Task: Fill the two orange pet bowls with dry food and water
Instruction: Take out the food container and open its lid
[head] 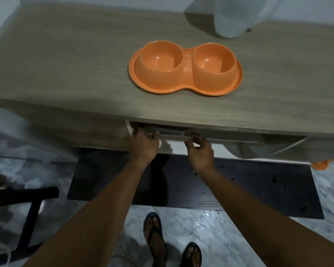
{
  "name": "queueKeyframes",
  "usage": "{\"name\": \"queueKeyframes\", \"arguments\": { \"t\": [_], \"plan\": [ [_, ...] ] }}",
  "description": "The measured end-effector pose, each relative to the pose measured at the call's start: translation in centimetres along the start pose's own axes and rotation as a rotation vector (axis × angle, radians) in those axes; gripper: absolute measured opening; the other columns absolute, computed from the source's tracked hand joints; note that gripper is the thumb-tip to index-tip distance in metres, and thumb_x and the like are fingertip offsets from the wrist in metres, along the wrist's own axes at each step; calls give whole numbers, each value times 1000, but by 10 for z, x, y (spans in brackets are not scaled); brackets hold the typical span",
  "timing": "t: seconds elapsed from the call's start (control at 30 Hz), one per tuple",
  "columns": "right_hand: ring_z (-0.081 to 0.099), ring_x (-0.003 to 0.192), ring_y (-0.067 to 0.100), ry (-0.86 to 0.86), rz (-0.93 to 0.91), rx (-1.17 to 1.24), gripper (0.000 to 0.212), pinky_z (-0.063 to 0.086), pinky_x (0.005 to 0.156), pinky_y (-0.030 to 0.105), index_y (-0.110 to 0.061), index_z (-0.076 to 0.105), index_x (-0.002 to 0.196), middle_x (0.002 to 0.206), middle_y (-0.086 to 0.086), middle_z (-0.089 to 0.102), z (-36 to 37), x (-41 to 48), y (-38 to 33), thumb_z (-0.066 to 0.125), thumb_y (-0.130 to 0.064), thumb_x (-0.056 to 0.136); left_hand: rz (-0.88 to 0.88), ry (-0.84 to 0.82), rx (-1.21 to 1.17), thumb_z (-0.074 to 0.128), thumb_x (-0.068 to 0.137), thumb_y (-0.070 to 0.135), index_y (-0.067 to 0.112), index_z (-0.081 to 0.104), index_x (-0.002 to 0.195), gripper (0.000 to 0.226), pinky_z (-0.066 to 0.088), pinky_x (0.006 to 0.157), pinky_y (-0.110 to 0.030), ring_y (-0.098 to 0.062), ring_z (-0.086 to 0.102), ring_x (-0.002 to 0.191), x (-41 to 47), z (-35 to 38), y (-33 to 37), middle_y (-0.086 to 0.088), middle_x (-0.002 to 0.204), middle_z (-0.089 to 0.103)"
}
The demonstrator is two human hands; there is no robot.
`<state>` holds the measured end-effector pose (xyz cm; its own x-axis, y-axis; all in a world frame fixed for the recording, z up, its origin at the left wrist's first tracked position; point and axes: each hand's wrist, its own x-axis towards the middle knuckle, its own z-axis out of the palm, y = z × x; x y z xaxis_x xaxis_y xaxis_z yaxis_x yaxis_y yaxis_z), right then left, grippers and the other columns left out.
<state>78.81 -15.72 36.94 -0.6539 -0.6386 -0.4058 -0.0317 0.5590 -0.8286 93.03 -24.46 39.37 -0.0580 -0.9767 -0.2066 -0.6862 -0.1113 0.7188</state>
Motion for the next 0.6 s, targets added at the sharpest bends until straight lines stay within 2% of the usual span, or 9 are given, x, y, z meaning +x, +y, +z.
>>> {"name": "queueKeyframes", "arguments": {
  "t": [0.1, 0.2, 0.27, 0.33, 0.37, 0.4, 0.47, 0.53, 0.6],
  "plan": [
    [59, 104, 21, 17, 33, 139, 28, 41, 89, 26, -16, 67, 127, 110, 0, 65, 28, 30, 10, 54, -17, 102, -153, 8, -54, 53, 95, 27, -5, 62, 110, 36, 44, 88, -34, -40, 58, 112, 23, 24, -14, -25, 118, 64],
    [60, 94, 22, 23, 59, 219, 31, 43, 89, 30, -7, 66, 128, 102, 4, 65, 47, 47, 18, 50, -13, 102, -229, -45, -116, 50, 97, 18, -10, 62, 113, 34, 43, 89, -36, -40, 57, 113, 38, 35, -21, -27, 120, 62],
    [58, 87, 20, 18, 84, 258, 26, 45, 86, 32, -6, 68, 118, 95, 5, 65, 51, 50, 19, 50, -17, 103, -284, -80, -198, 48, 95, 9, -12, 59, 114, 31, 41, 84, -33, -36, 58, 111, 42, 37, -24, -27, 118, 62],
    [59, 89, 21, 22, 121, 307, 18, 46, 80, 28, -8, 67, 107, 90, 5, 64, 48, 44, 18, 52, -18, 103, -269, -85, -272, 50, 95, 9, -9, 61, 107, 25, 38, 77, -27, -30, 59, 101, 38, 33, -22, -21, 106, 63],
    [61, 96, 23, 18, 132, 330, 18, 48, 83, 27, -9, 67, 110, 95, 6, 67, 47, 39, 19, 53, -18, 104, -254, -83, -296, 52, 95, 11, -4, 61, 97, 18, 36, 74, -26, -27, 58, 93, 35, 31, -22, -15, 94, 62],
    [63, 106, 25, 6, 138, 341, 23, 49, 95, 28, -8, 67, 119, 108, 7, 70, 43, 31, 19, 55, -21, 104, -230, -85, -324, 54, 95, 14, 4, 57, 83, 15, 36, 72, -25, -24, 55, 84, 29, 28, -21, -9, 83, 58],
    [62, 121, 26, -9, 151, 362, 38, 44, 111, 34, -4, 61, 137, 130, 8, 68, 30, 5, 16, 55, -24, 105, -155, -110, -378, 55, 96, 14, 13, 50, 75, 22, 38, 68, -23, -15, 51, 74, 7, 18, -20, -3, 74, 53],
    [64, 104, 21, 11, 128, 365, 32, 46, 99, 26, -2, 66, 129, 112, 6, 70, 13, -27, 10, 54, -19, 105, -116, -134, -413, 56, 95, 14, 15, 61, 90, 8, 44, 76, -21, -13, 57, 81, -21, 2, -19, -7, 89, 65],
    [59, 79, 8, 20, 120, 355, 24, 45, 79, 22, -5, 72, 118, 89, -2, 67, -8, -62, 2, 55, -14, 104, -166, -150, -454, 59, 93, 20, 21, 65, 97, 7, 48, 83, -31, -16, 61, 86, -50, -17, -17, -8, 102, 71]
  ]
}}
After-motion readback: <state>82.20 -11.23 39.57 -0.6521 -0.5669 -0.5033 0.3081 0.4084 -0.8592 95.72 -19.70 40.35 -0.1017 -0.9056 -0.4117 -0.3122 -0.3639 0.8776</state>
